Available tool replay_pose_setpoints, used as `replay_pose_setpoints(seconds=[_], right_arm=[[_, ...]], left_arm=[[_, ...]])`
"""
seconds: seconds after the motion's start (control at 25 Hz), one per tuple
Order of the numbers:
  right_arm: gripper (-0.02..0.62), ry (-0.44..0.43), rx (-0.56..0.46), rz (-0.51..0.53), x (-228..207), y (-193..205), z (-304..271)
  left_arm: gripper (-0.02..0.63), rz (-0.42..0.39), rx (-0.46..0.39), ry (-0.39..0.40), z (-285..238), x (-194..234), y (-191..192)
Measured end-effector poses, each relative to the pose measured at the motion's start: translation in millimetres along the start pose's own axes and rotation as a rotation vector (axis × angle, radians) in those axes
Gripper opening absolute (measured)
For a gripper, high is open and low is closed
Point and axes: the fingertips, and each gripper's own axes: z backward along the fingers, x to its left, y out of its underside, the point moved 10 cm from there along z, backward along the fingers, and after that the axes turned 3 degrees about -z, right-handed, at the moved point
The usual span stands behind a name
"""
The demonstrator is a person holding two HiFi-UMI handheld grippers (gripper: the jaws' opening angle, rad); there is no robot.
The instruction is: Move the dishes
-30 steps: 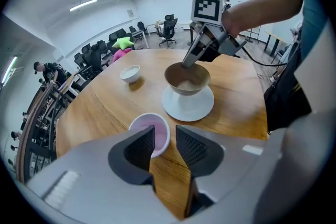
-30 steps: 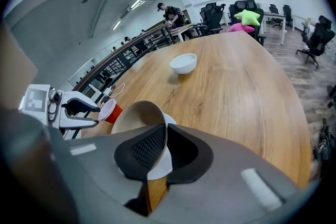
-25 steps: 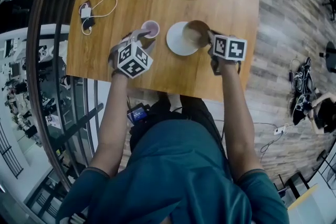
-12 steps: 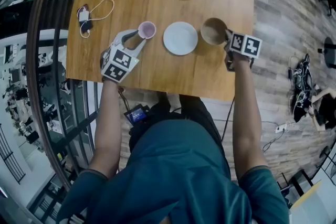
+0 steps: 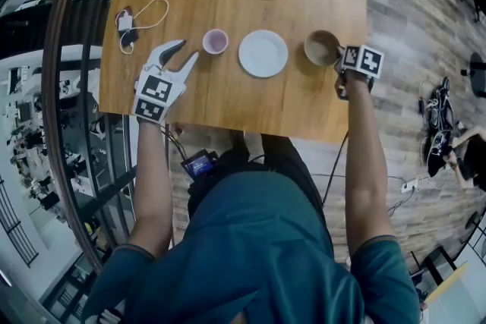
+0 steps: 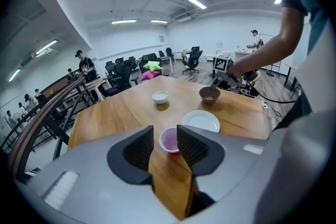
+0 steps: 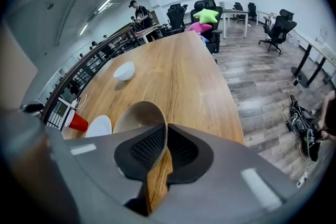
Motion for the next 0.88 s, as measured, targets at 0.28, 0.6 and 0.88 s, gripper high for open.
replay_pose_setpoints(seconds=[0.28,0.6,0.88], right_arm=[[0.033,0.021,-0.029,-0.012,-9.2,-1.9,12.4],[0.035,0.069,-0.260,0.102,24.2,-26.8,86.0],[0.035,-0.112,-0.636,0.254,127.6,-42.0,211.5]], left_arm=[[0.140,0.053,-0.103,-0.030,28.1,5.5,-15.7],[0.138,0.108,-0.265,-0.027,61.2,15.8,-38.4],[0.138,0.105,-0.409,-0.017,99.8,14.9,-74.8]])
